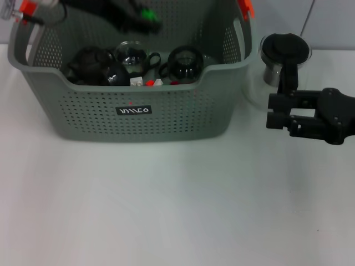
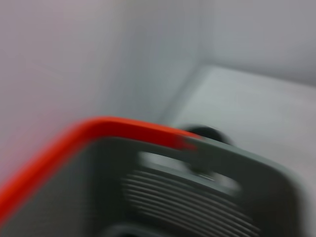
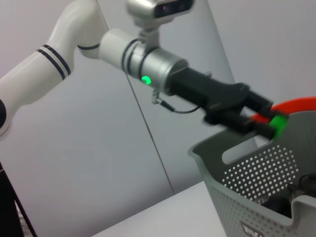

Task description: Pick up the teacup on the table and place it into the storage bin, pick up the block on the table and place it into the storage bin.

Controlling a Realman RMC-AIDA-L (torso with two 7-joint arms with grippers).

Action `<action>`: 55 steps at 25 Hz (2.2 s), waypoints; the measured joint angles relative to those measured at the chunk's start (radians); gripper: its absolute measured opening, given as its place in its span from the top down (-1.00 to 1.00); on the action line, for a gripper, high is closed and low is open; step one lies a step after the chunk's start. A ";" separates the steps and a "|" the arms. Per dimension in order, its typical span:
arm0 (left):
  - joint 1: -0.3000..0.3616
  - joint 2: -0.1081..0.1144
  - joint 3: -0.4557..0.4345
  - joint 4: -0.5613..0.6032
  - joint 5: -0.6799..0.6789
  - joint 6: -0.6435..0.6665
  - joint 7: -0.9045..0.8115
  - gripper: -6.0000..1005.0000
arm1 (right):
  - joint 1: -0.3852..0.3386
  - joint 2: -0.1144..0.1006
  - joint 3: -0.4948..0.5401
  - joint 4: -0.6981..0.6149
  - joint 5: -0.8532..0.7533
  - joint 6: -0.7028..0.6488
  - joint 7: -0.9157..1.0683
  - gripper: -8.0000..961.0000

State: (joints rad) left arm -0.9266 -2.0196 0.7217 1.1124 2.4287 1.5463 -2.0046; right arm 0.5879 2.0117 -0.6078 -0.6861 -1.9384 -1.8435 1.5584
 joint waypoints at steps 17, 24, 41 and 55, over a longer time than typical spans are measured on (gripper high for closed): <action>0.066 -0.004 -0.010 -0.210 -0.112 -0.472 -0.168 0.13 | 0.032 -0.002 -0.027 -0.011 -0.006 -0.003 -0.063 -0.21; 0.093 -0.012 -0.002 -0.202 -0.127 -0.454 -0.167 -0.32 | 0.032 -0.004 -0.026 -0.013 -0.005 -0.005 -0.069 -0.21; 0.352 -0.095 -0.069 0.041 -0.455 0.226 0.181 -0.91 | 0.019 -0.038 -0.044 -0.002 -0.006 -0.088 -0.105 -0.21; 0.518 -0.147 -0.159 -0.029 -0.372 0.414 0.359 -0.90 | 0.034 -0.021 -0.216 0.000 -0.011 0.000 -0.129 -0.25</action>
State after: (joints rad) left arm -0.4087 -2.1662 0.5625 1.0830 2.0569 1.9607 -1.6456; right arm 0.6220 1.9908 -0.8241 -0.6862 -1.9493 -1.8434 1.4298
